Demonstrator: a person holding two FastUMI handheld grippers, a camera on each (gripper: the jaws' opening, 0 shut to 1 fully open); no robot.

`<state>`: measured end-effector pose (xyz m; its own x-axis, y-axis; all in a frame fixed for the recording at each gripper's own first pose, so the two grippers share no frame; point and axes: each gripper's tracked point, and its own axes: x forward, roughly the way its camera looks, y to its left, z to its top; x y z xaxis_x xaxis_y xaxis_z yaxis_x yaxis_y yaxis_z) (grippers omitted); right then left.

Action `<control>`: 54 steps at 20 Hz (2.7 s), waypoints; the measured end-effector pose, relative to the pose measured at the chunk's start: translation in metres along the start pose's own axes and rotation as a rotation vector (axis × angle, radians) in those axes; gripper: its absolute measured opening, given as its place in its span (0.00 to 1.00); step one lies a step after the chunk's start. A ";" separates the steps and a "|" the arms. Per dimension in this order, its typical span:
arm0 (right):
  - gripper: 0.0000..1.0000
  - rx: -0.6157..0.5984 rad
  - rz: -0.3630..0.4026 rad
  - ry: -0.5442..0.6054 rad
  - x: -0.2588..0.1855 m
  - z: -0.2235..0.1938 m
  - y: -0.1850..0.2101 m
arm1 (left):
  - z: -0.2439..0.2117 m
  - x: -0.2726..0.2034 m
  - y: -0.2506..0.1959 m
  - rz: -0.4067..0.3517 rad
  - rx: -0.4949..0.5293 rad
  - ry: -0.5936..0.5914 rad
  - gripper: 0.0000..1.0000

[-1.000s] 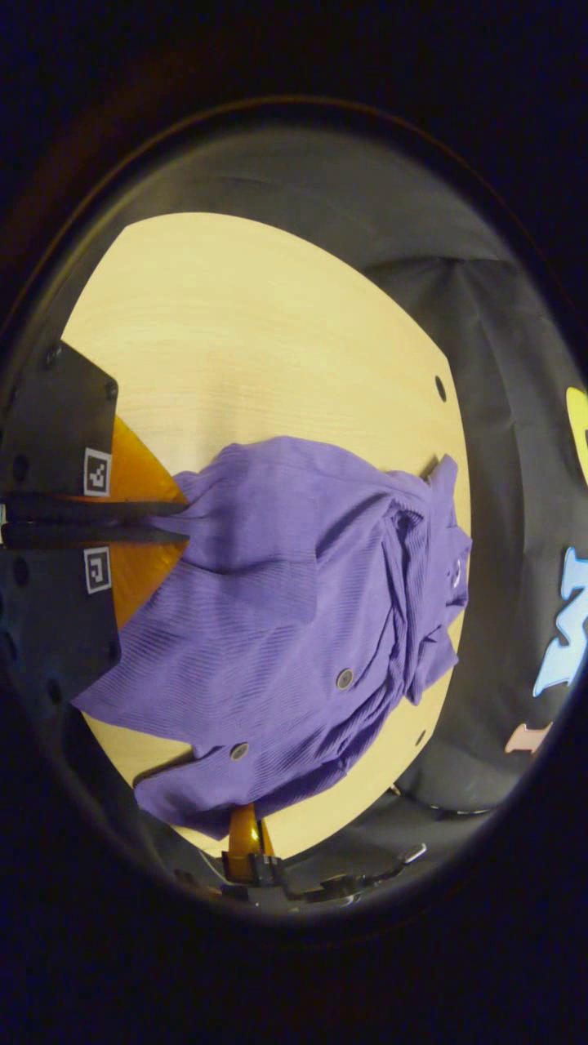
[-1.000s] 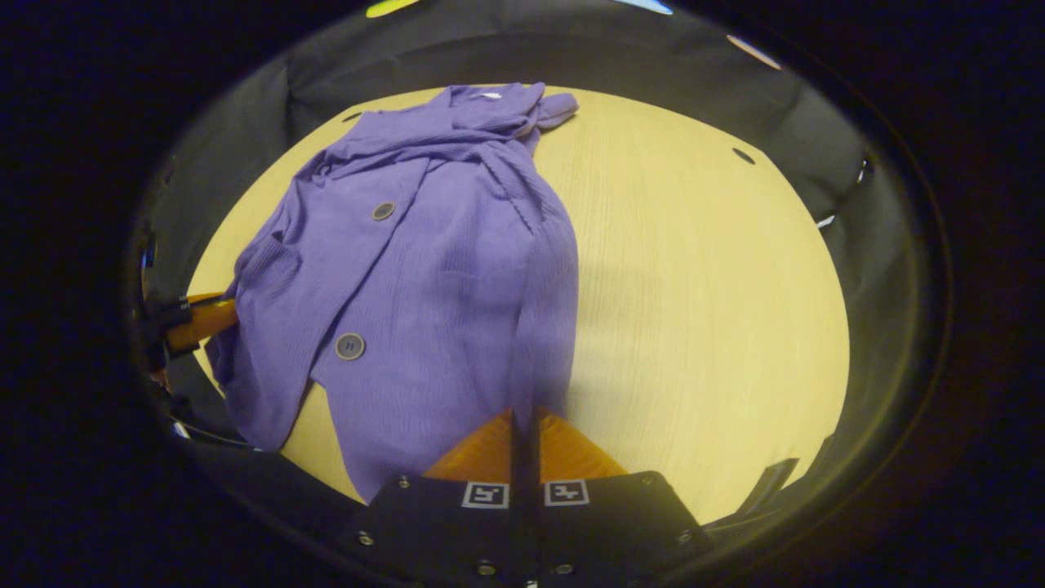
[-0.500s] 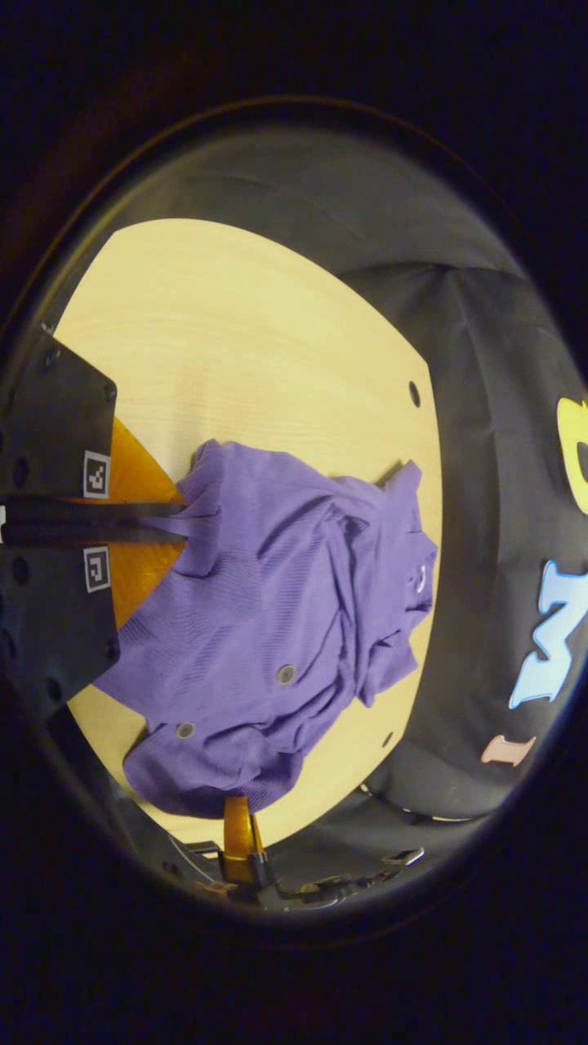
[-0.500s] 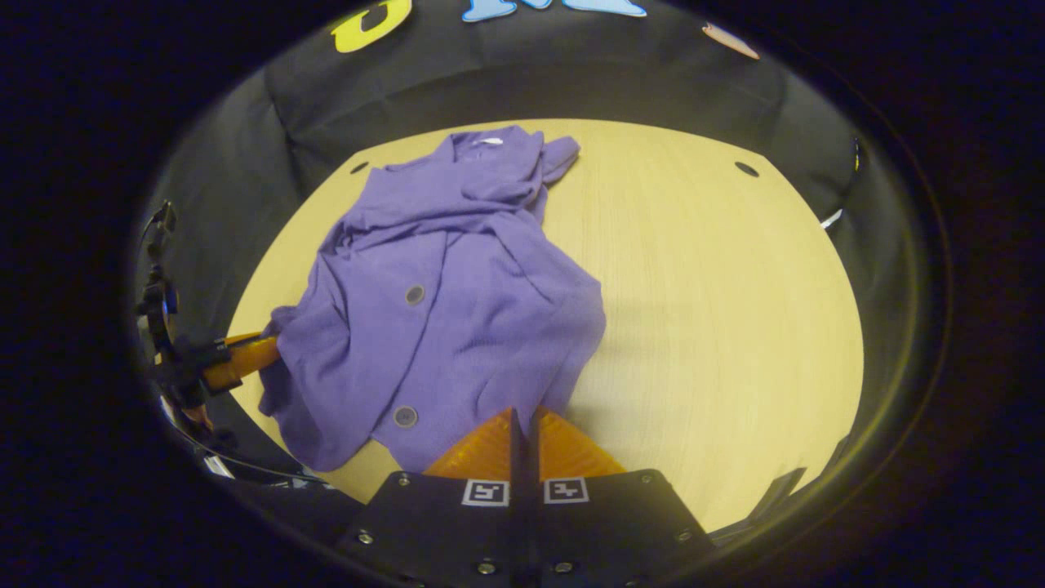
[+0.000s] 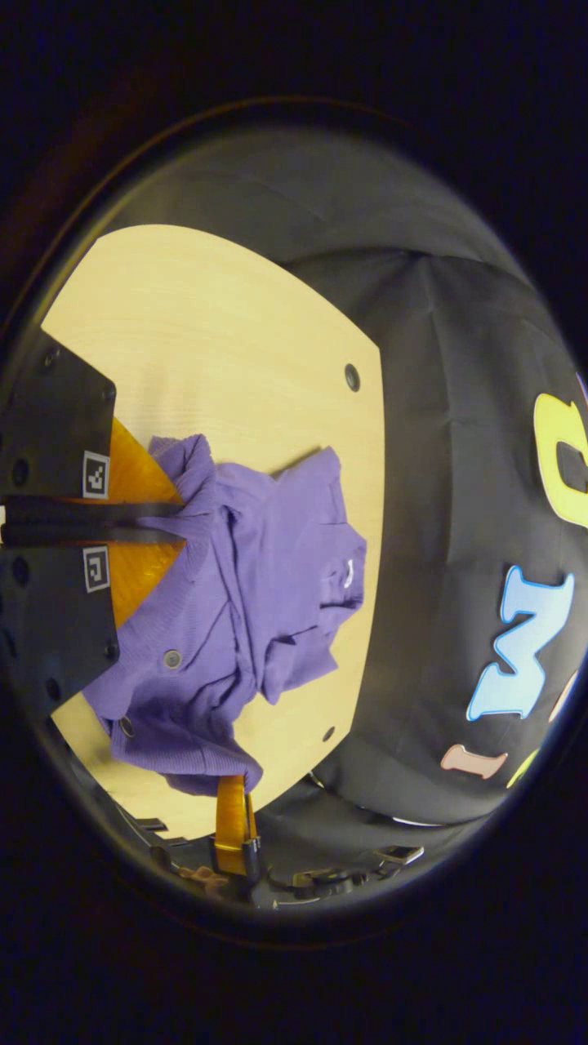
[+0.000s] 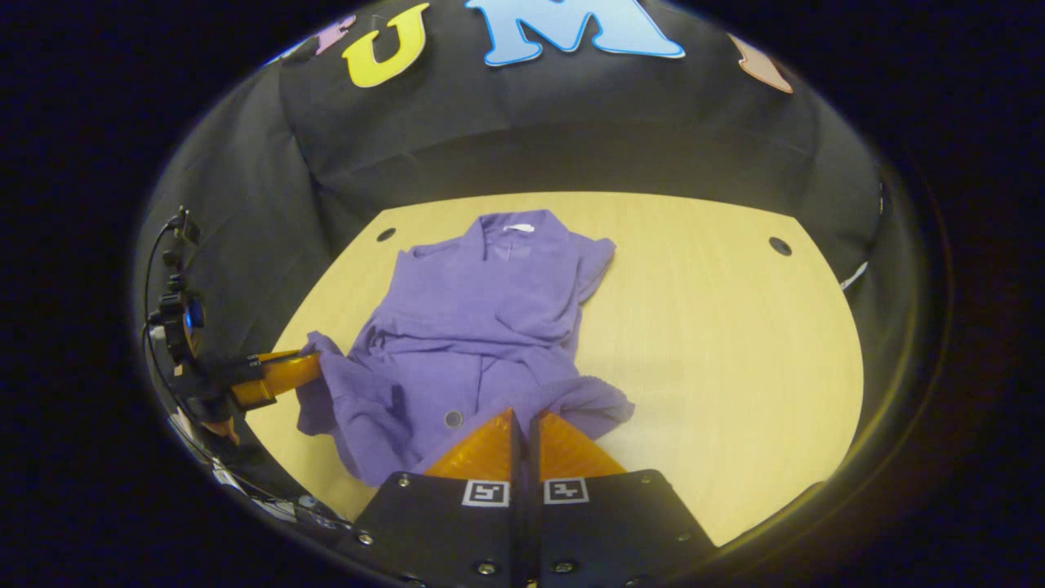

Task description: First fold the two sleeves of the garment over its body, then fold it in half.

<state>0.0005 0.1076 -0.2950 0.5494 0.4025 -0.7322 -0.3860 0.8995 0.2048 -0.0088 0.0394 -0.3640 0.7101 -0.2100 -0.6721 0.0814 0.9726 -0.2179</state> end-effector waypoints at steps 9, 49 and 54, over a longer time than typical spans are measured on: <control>0.01 0.091 0.004 -0.141 0.063 0.118 -0.028 | 0.099 0.074 0.007 -0.021 -0.049 -0.080 0.07; 0.26 0.252 -0.181 -0.325 0.144 0.215 -0.139 | 0.204 0.167 0.028 0.048 -0.017 -0.162 0.49; 0.26 0.168 -0.167 -0.389 0.066 0.220 -0.108 | 0.228 0.087 -0.006 0.026 0.040 -0.244 0.49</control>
<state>0.2415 0.0739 -0.2222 0.8440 0.2551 -0.4718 -0.1608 0.9595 0.2311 0.2121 0.0382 -0.2601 0.8595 -0.1592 -0.4857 0.0849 0.9815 -0.1715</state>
